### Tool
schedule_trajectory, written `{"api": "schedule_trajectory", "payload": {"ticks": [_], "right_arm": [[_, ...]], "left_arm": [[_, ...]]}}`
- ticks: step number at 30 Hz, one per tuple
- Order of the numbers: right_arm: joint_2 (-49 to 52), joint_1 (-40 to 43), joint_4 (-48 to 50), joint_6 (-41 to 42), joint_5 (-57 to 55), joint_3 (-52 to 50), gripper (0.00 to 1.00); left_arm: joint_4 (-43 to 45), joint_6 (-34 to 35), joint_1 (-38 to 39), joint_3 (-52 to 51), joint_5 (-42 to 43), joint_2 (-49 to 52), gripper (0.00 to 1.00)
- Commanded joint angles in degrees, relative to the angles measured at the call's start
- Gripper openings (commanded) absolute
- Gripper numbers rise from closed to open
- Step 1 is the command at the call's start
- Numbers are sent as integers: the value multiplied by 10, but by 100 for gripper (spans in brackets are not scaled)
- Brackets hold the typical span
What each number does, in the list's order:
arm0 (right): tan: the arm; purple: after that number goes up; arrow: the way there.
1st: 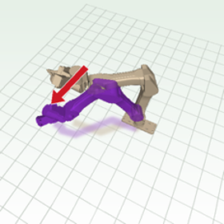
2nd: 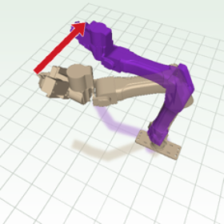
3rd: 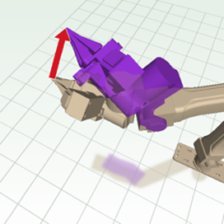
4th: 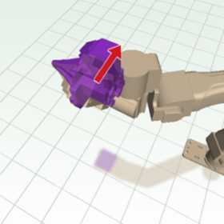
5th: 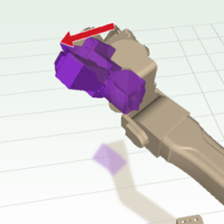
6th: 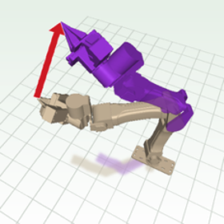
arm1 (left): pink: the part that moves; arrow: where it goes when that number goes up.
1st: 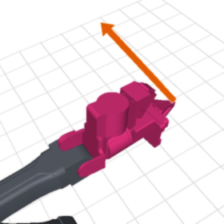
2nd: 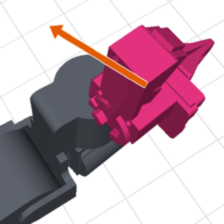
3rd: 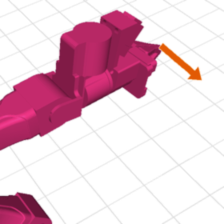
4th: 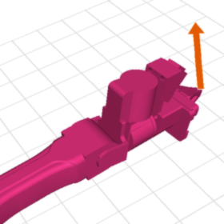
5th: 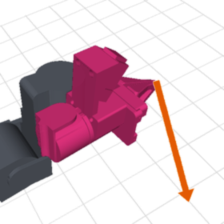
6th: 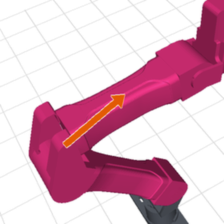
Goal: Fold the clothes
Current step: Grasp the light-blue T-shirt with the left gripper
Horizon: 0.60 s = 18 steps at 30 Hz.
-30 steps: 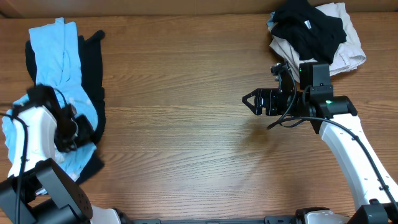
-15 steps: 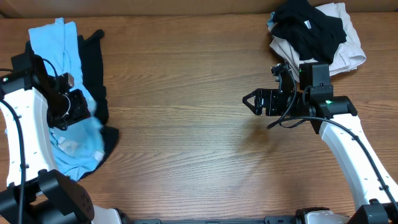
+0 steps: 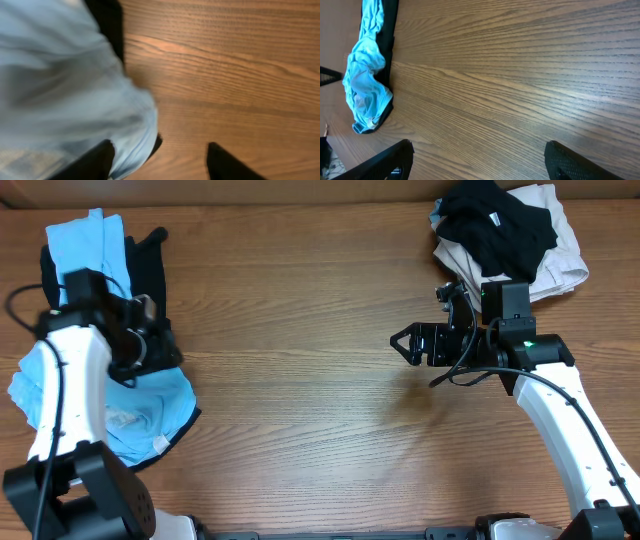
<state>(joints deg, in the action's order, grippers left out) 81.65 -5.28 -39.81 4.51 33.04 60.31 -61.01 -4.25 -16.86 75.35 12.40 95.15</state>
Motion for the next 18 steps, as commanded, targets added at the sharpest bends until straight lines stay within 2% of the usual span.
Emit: {"api": "schedule_trajectory", "payload": {"ticks": [1,2,4,7,10,13,18], "right_arm": [[-1,1,2,3,3,8,87],[-1,1,0,3,3,8,87],[-1,1,-2,3,3,8,88],[-1,1,-4,3,3,8,87],[-1,1,-4,3,3,8,87],[-1,1,-3,3,2,8,87],[-1,1,-1,3,2,8,87]], "left_arm": [[51,-5,22,-53,-11,1,70],[70,-5,24,-64,-19,1,73],[101,0,24,-81,-30,1,73],[132,7,24,-98,-54,1,68],[152,8,24,-115,-67,2,67],[161,8,24,-126,-67,2,60],[161,8,24,-127,-76,2,40]]}}
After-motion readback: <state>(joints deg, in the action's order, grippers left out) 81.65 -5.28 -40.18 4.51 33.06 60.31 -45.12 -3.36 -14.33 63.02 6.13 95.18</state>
